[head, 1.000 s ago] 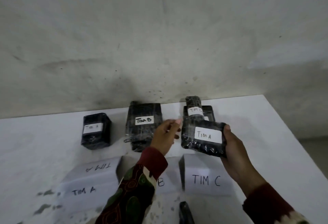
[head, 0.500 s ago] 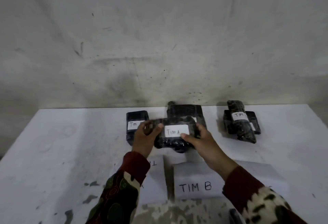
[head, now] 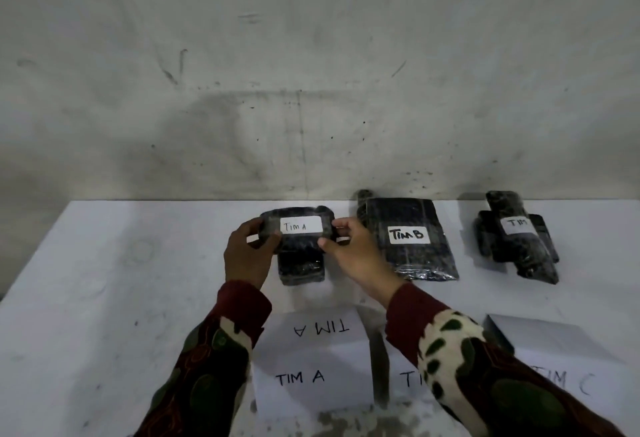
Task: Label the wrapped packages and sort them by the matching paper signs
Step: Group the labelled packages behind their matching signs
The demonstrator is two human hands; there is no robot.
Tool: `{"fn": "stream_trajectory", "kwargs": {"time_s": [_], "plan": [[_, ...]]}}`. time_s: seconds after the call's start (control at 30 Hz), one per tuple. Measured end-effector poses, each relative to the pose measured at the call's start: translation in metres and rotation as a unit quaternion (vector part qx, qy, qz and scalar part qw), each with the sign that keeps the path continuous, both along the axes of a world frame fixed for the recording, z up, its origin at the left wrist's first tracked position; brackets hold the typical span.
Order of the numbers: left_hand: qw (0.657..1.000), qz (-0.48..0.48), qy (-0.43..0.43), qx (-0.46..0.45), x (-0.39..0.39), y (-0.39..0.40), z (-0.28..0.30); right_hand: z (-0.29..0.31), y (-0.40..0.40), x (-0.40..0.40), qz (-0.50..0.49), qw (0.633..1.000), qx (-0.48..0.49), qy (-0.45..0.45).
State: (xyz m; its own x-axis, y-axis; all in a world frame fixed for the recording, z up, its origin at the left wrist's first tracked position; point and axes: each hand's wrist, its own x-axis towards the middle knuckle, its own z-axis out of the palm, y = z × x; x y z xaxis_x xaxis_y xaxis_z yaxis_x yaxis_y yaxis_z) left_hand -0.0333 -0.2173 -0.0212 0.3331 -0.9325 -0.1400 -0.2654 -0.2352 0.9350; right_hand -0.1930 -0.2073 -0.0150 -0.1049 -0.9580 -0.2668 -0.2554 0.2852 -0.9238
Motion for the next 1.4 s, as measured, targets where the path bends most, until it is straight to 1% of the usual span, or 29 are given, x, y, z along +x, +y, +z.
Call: {"fn": "stream_trajectory", "kwargs": {"time_s": [0.1, 0.23, 0.37, 0.53, 0.63, 0.73, 0.8, 0.9, 1.07, 1.13, 1.2, 1.3, 1.4], "plan": [[0.999, -0.004, -0.036, -0.004, 0.002, 0.000, -0.004, -0.002, 0.000, 0.003, -0.003, 1.000, -0.001, 0.013], [0.996, 0.014, -0.080, -0.049, -0.006, 0.010, 0.001, 0.001, 0.012, -0.005, -0.010, 0.999, -0.017, 0.033], [0.987, 0.013, -0.123, -0.104, -0.025, 0.033, 0.009, 0.011, 0.037, -0.026, -0.045, 0.999, -0.029, 0.002], [0.987, 0.005, -0.102, -0.123, -0.072, 0.074, 0.021, 0.022, 0.087, -0.068, -0.104, 0.993, -0.051, -0.011], [0.990, -0.049, -0.058, -0.118, -0.097, 0.098, 0.023, 0.027, 0.119, -0.095, -0.126, 0.991, -0.053, -0.010], [0.985, -0.101, -0.058, -0.125, -0.124, 0.129, 0.023, 0.029, 0.153, -0.124, -0.144, 0.988, -0.054, -0.019], [0.985, -0.127, -0.046, -0.104, -0.140, 0.149, 0.021, 0.027, 0.173, -0.139, -0.152, 0.987, -0.048, -0.022], [0.978, -0.195, -0.029, -0.068, -0.163, 0.180, 0.011, 0.017, 0.204, -0.157, -0.161, 0.986, -0.038, -0.030], [0.960, -0.272, -0.068, -0.022, -0.187, 0.220, -0.016, -0.002, 0.244, -0.175, -0.155, 0.988, 0.008, 0.016], [0.950, -0.298, -0.092, 0.001, -0.195, 0.229, -0.024, -0.011, 0.258, -0.180, -0.134, 0.989, 0.031, 0.051], [0.940, -0.317, -0.121, 0.017, -0.202, 0.238, -0.030, -0.021, 0.273, -0.185, -0.109, 0.987, 0.050, 0.107], [0.933, -0.326, -0.148, 0.042, -0.212, 0.246, -0.034, -0.031, 0.288, -0.191, -0.051, 0.978, 0.112, 0.171], [0.924, -0.329, -0.177, 0.082, -0.221, 0.254, -0.039, -0.035, 0.296, -0.196, 0.007, 0.971, 0.174, 0.166]]}}
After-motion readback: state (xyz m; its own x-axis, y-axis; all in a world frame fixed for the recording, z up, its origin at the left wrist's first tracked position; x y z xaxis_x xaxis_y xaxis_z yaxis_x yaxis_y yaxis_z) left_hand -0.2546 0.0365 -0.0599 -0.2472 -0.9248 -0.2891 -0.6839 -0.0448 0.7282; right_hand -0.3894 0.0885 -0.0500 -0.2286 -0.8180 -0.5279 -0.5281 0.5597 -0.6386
